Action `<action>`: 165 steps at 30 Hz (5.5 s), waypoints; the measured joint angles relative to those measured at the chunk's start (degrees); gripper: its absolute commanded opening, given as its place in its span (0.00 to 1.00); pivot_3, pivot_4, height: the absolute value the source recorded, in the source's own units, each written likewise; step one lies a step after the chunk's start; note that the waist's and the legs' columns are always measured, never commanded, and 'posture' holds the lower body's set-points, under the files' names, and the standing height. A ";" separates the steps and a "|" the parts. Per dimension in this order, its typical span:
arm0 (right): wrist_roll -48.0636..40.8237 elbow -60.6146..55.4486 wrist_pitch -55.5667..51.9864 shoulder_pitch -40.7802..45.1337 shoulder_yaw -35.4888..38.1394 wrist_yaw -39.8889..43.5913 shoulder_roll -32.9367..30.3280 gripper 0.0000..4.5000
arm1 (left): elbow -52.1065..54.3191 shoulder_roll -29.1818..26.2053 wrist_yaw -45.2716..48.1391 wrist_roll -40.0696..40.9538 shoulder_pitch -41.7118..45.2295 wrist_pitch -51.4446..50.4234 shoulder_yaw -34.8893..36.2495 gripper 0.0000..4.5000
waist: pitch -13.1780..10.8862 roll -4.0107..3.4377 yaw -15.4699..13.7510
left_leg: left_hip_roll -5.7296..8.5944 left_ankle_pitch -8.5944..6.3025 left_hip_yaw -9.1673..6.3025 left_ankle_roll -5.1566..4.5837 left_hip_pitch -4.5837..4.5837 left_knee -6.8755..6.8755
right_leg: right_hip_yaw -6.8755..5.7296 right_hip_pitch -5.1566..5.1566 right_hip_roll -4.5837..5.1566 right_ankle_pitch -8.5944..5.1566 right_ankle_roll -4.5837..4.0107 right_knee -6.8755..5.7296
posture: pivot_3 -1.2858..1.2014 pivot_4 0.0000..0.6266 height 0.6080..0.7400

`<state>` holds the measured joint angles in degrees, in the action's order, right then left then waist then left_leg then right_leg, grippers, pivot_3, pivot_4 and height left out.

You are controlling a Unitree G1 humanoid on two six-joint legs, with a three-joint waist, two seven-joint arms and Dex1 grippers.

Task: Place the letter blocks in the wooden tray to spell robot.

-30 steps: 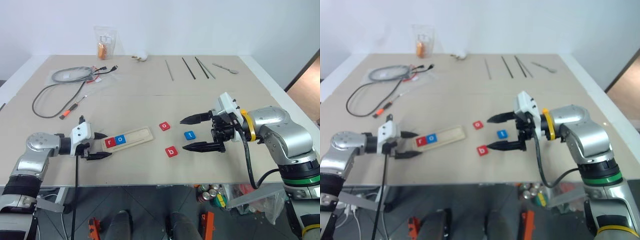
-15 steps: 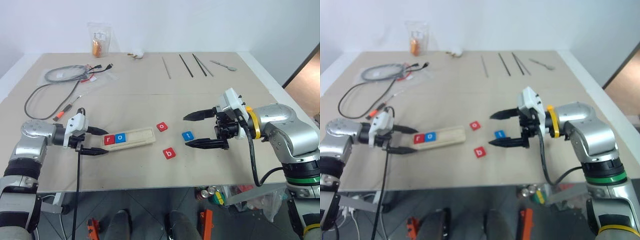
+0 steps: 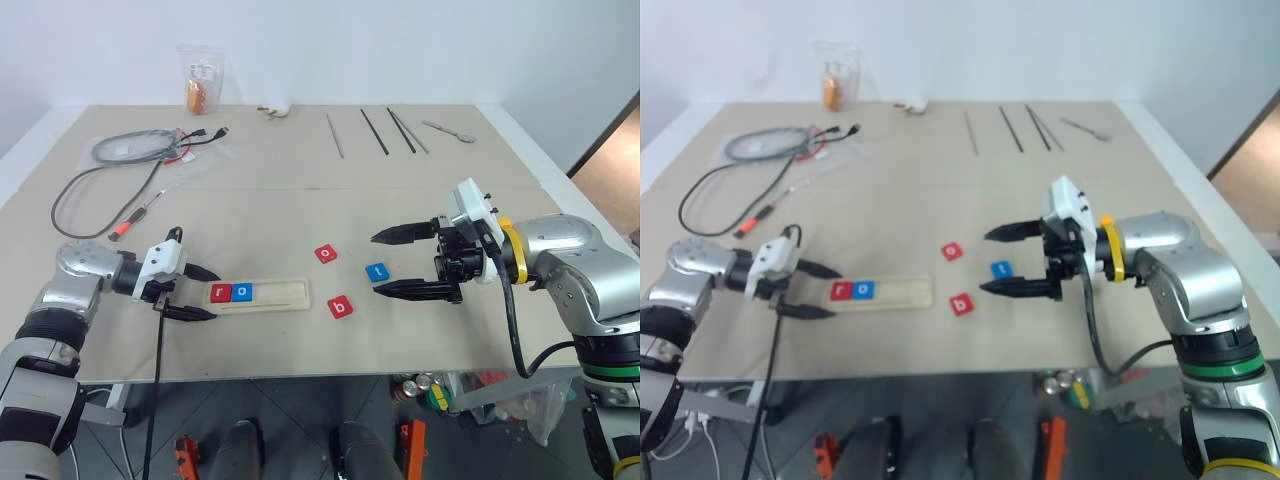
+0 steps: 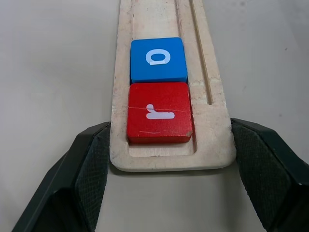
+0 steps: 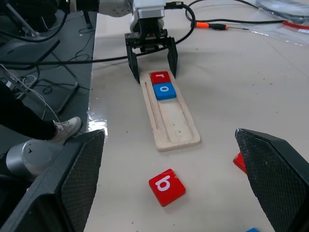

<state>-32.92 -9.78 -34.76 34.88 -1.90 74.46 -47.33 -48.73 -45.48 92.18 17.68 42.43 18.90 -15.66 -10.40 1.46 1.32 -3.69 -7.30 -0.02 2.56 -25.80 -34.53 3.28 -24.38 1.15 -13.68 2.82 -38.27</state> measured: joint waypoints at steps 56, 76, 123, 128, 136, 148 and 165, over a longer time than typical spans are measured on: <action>23.10 19.39 22.22 4.09 -18.66 3.07 11.12 1.00 | 44.07 -4.89 -7.05 20.98 -24.46 -41.25 19.86 1.00 | -0.03 0.06 1.23 | -0.05 0.02 -0.02 0.01 0.25 0.00 | 0.09 0.04 -0.12 -0.09 -0.05 -0.36 | 0.52 0.24 1.00; 25.45 28.22 24.68 5.50 -18.63 3.90 15.38 0.49 | 47.64 -2.29 -12.89 21.24 -28.60 -41.71 25.13 1.00 | -0.02 0.08 1.34 | -0.04 0.02 -0.01 0.01 0.33 -0.01 | 0.11 0.05 -0.11 -0.07 -0.08 -0.43 | 0.52 0.24 1.00; 24.91 30.38 15.97 18.35 -18.33 -0.68 28.21 0.27 | 45.71 -2.54 -13.07 20.69 -31.68 -40.16 29.26 1.00 | -0.02 0.08 1.42 | -0.11 0.00 0.01 0.04 0.33 0.16 | 0.08 -0.09 -0.14 -0.16 -0.20 -0.49 | 0.52 0.24 1.00; 29.38 36.49 17.49 20.04 -22.28 -2.39 31.68 0.27 | 46.02 -2.17 -13.09 19.25 -34.60 -38.04 29.21 1.00 | -0.02 0.09 1.24 | -0.09 -0.01 0.04 0.05 0.28 0.15 | 0.08 -0.08 -0.07 -0.23 -0.21 -0.48 | 0.52 0.24 1.00; 32.91 38.78 18.77 20.30 -24.49 -2.84 33.47 0.27 | 46.05 -1.15 -13.38 18.65 -36.31 -36.70 29.21 1.00 | -0.01 0.12 1.33 | -0.11 -0.01 0.04 0.05 0.29 0.16 | 0.04 -0.15 -0.09 -0.22 -0.26 -0.53 | 0.52 0.24 1.00; 35.12 40.53 18.87 21.92 -24.93 -3.25 35.48 0.27 | 46.04 -0.87 -13.34 18.63 -36.24 -36.26 29.21 1.00 | -0.01 0.12 1.36 | -0.13 -0.01 0.03 0.06 0.29 0.17 | 0.00 -0.15 -0.09 -0.22 -0.29 -0.53 | 0.52 0.24 1.00; 36.27 46.52 20.44 24.54 -24.89 -2.69 37.66 0.27 | 47.85 -0.26 -13.44 18.25 -37.07 -36.27 28.97 1.00 | 0.00 0.12 1.40 | -0.15 -0.02 0.03 0.07 0.30 0.21 | -0.02 -0.19 -0.09 -0.23 -0.35 -0.53 | 0.52 0.24 1.00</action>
<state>3.35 36.74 -14.32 59.42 -26.79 71.77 -9.67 -0.89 -45.74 78.74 35.92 5.36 -17.37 13.31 -10.41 1.58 2.71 -3.85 -7.32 0.01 2.63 -25.51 -34.33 3.25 -24.57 1.06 -13.91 2.47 -38.81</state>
